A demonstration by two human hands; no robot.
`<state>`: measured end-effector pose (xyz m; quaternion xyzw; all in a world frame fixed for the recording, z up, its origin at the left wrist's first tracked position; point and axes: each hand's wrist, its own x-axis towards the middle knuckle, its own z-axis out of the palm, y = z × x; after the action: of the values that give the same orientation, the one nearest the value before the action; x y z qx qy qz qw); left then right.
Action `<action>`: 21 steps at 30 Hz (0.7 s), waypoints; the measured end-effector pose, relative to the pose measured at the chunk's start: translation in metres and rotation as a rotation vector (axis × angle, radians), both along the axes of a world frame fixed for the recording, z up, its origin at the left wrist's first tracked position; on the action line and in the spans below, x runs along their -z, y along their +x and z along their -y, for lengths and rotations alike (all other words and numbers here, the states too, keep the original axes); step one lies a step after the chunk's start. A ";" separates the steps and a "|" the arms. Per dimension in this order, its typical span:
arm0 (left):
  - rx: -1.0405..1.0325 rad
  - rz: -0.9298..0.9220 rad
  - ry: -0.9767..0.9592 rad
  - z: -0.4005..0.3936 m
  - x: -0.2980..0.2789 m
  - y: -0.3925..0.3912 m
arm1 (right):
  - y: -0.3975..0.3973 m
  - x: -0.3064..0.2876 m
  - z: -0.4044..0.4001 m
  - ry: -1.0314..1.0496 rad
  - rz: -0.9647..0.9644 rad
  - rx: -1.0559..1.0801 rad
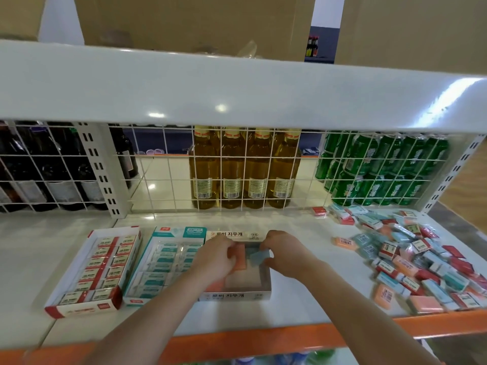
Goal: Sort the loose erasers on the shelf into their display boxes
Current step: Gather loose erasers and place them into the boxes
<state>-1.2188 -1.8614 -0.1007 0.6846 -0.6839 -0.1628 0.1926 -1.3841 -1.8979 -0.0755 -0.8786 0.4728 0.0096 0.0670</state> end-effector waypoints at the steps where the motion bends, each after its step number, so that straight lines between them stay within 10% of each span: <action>1: 0.023 0.034 0.000 -0.002 0.000 0.000 | 0.003 0.001 0.000 -0.006 -0.013 -0.002; 21: 0.163 0.212 -0.010 0.002 0.004 0.006 | 0.016 0.017 0.002 -0.072 -0.079 -0.036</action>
<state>-1.2126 -1.8638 -0.1045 0.6393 -0.7545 -0.1013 0.1090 -1.3678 -1.9000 -0.0929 -0.8877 0.4593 0.0285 0.0167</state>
